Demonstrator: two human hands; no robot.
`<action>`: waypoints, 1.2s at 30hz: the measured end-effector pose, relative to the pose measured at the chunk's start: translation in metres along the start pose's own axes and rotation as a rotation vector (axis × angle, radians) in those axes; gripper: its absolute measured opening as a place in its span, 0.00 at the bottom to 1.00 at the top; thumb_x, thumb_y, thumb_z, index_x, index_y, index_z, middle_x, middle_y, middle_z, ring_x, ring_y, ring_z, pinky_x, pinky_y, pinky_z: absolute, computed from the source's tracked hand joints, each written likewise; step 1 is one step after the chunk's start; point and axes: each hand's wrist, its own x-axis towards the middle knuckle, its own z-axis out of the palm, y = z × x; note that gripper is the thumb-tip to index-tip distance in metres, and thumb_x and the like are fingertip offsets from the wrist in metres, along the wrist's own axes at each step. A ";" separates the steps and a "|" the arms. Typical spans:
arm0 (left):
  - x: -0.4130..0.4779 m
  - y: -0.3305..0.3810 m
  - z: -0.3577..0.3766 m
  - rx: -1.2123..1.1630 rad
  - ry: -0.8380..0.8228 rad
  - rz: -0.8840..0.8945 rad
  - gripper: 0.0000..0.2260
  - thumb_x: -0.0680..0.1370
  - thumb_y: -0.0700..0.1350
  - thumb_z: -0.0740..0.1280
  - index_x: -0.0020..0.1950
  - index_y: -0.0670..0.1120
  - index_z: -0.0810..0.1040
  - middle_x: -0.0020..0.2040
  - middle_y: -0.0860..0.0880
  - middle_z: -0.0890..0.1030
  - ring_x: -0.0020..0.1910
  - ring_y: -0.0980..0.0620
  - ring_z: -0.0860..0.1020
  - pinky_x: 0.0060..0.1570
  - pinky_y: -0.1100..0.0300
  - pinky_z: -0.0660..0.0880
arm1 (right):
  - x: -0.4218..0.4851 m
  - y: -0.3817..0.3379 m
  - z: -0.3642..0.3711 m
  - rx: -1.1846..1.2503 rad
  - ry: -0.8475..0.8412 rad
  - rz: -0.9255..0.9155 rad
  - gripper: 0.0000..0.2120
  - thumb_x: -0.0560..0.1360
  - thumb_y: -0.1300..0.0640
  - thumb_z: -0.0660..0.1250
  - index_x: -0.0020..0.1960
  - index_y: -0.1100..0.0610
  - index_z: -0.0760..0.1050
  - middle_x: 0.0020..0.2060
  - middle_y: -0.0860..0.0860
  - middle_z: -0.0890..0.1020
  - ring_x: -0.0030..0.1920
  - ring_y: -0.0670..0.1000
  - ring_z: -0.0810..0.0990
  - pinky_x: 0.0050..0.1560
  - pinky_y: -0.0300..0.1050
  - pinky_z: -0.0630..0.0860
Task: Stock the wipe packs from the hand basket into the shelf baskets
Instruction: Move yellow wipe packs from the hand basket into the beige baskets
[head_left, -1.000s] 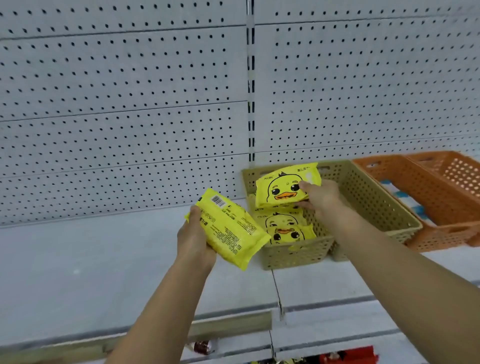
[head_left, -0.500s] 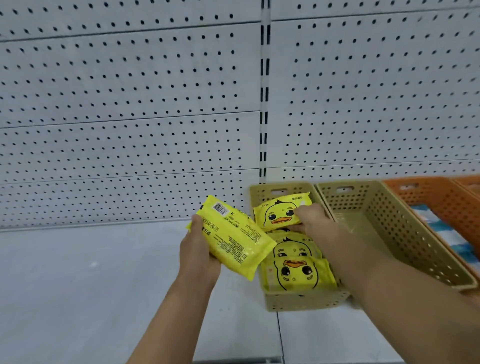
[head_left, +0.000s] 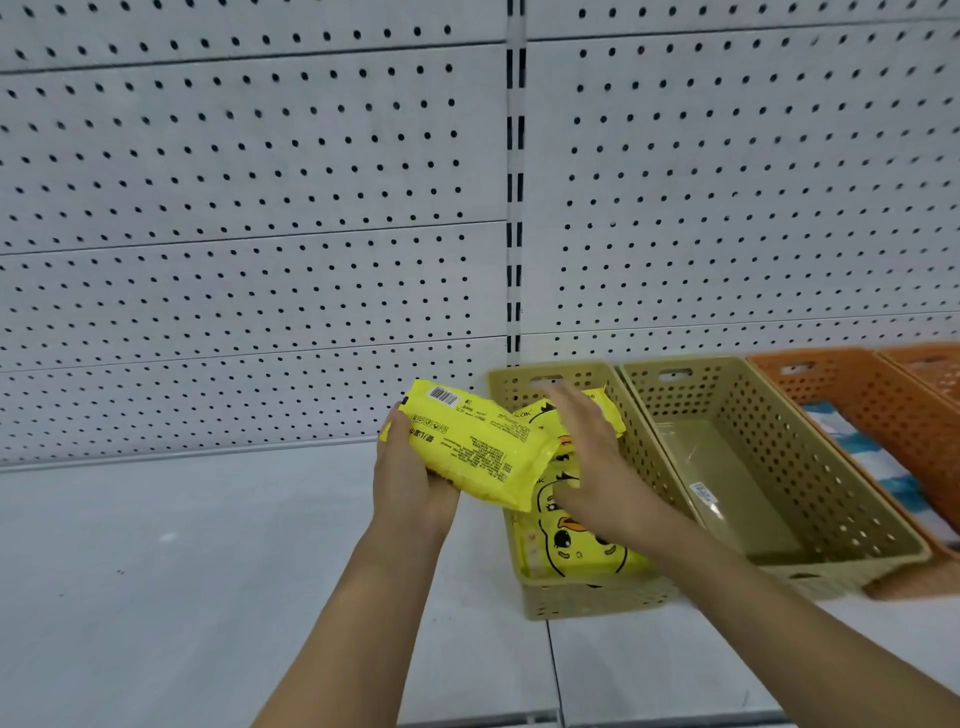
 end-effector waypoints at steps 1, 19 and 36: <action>-0.001 0.000 0.004 -0.003 0.000 -0.004 0.17 0.83 0.49 0.58 0.71 0.48 0.70 0.64 0.42 0.78 0.56 0.44 0.79 0.50 0.44 0.78 | -0.004 -0.001 0.002 -0.157 -0.037 -0.128 0.47 0.70 0.69 0.66 0.76 0.38 0.48 0.76 0.38 0.44 0.75 0.42 0.43 0.67 0.43 0.59; -0.019 -0.021 0.022 0.835 -0.097 0.225 0.10 0.80 0.44 0.63 0.41 0.44 0.80 0.38 0.48 0.77 0.38 0.51 0.71 0.40 0.62 0.68 | -0.010 -0.003 -0.045 0.667 0.371 0.399 0.11 0.78 0.50 0.65 0.43 0.56 0.80 0.31 0.50 0.81 0.27 0.50 0.75 0.29 0.44 0.71; -0.012 -0.057 0.004 2.281 -0.591 0.626 0.19 0.82 0.58 0.55 0.69 0.53 0.72 0.70 0.55 0.72 0.78 0.55 0.53 0.72 0.42 0.33 | 0.020 0.017 -0.019 -0.567 0.087 0.424 0.21 0.78 0.62 0.61 0.67 0.67 0.60 0.61 0.62 0.72 0.57 0.58 0.74 0.54 0.46 0.72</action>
